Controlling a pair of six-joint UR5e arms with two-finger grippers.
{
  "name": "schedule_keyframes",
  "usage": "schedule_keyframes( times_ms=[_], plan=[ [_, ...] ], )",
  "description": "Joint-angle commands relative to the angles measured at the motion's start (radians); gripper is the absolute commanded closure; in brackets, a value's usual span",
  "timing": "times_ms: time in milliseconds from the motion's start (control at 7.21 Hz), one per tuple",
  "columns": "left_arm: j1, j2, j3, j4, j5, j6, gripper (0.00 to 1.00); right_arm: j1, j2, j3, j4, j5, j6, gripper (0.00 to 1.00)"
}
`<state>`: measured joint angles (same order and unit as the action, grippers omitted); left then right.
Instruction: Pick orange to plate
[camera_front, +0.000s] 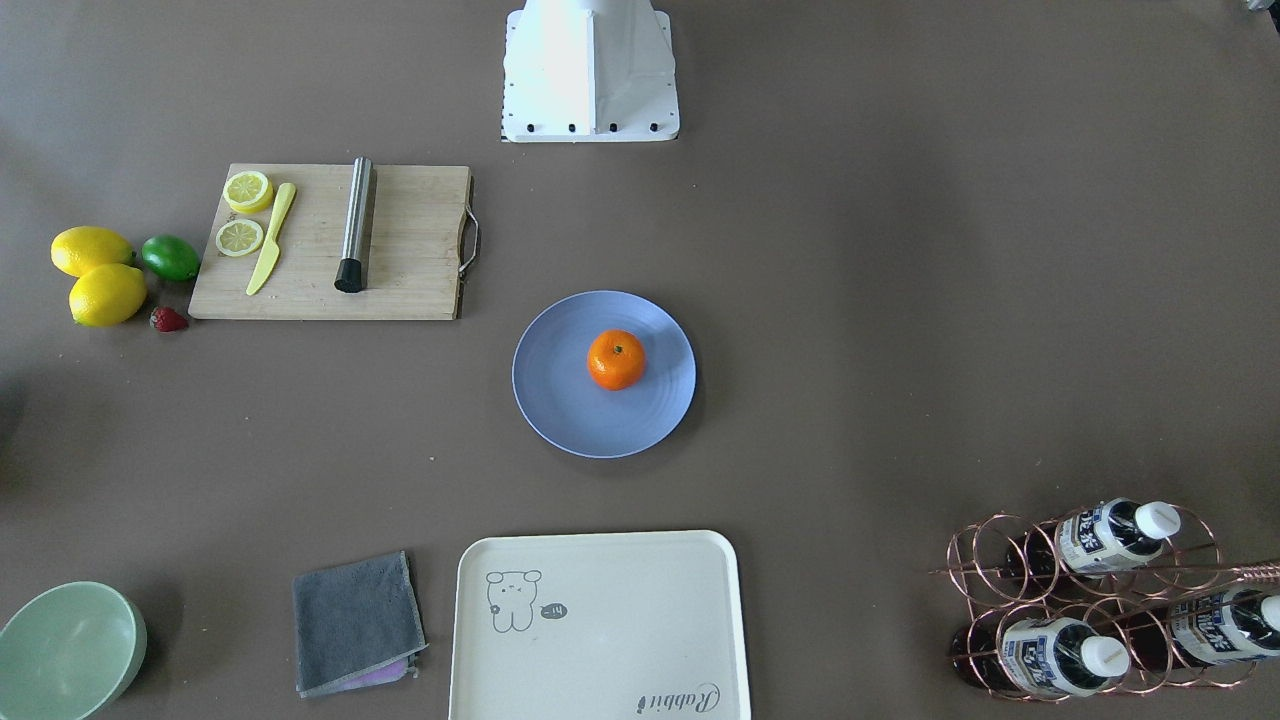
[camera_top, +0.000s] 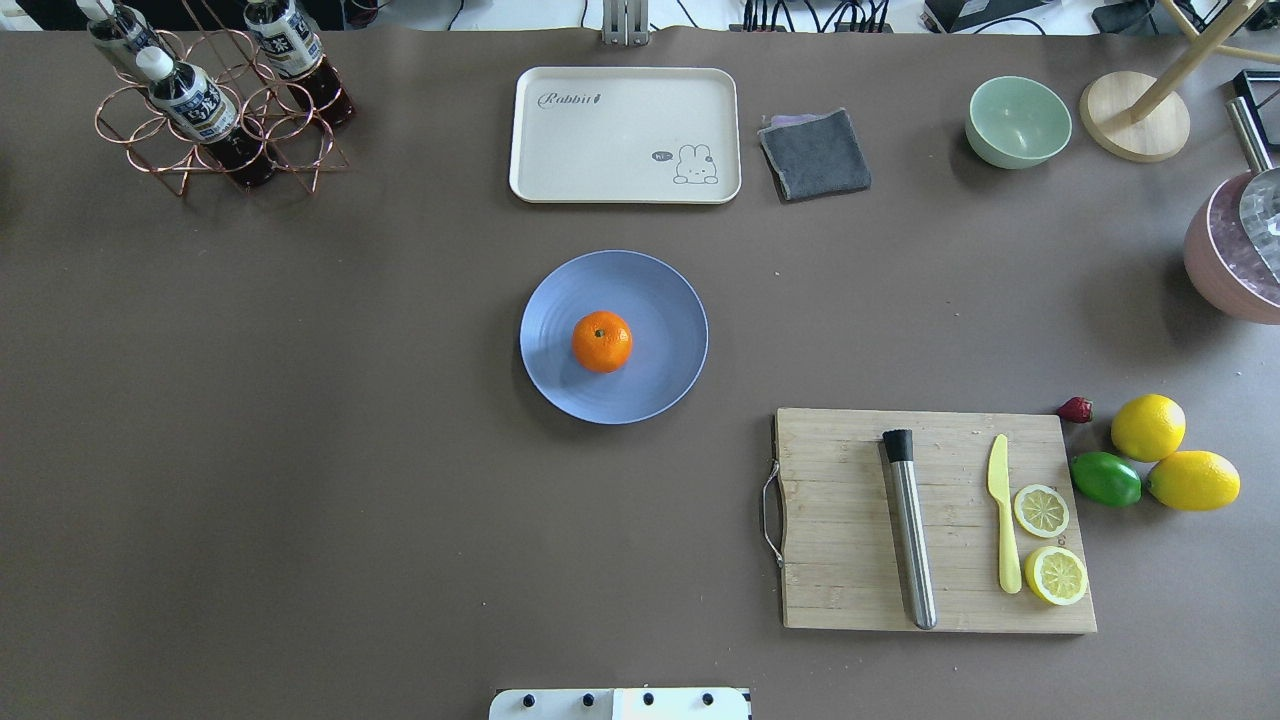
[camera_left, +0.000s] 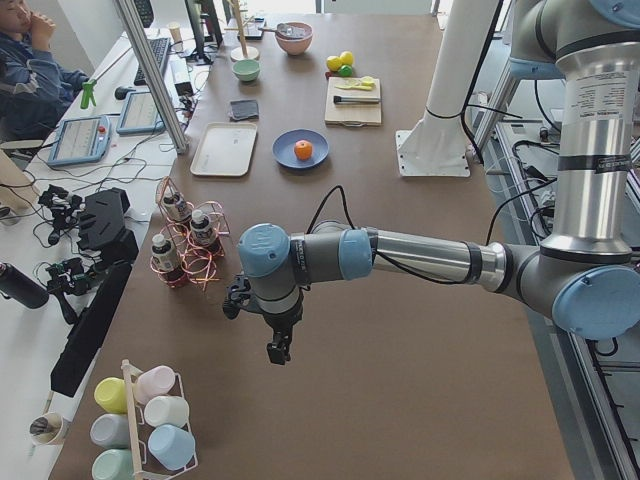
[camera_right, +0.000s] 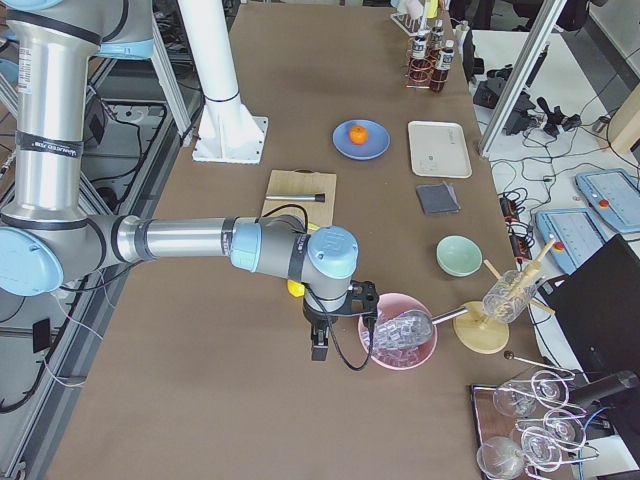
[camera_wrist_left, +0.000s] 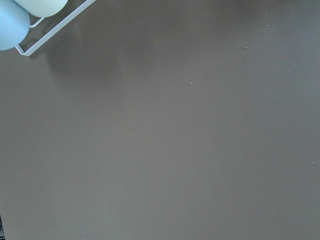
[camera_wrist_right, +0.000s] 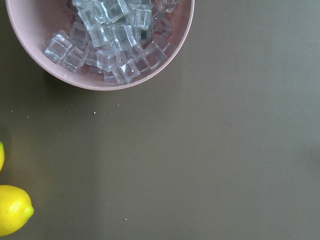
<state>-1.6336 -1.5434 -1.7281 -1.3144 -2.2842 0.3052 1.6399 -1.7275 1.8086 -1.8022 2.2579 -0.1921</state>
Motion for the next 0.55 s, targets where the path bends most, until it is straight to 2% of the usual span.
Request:
schedule_keyframes(
  times_ms=[0, 416],
  plan=[
    [0.001, 0.011, 0.001, 0.000, 0.000, 0.000, 0.02, 0.000, 0.002, -0.002, 0.001, 0.005, 0.000, 0.00],
    [0.000, 0.012, -0.001, -0.002, 0.008, -0.001, 0.02, 0.000, 0.002, 0.000, 0.003, 0.028, -0.001, 0.00]
  ],
)
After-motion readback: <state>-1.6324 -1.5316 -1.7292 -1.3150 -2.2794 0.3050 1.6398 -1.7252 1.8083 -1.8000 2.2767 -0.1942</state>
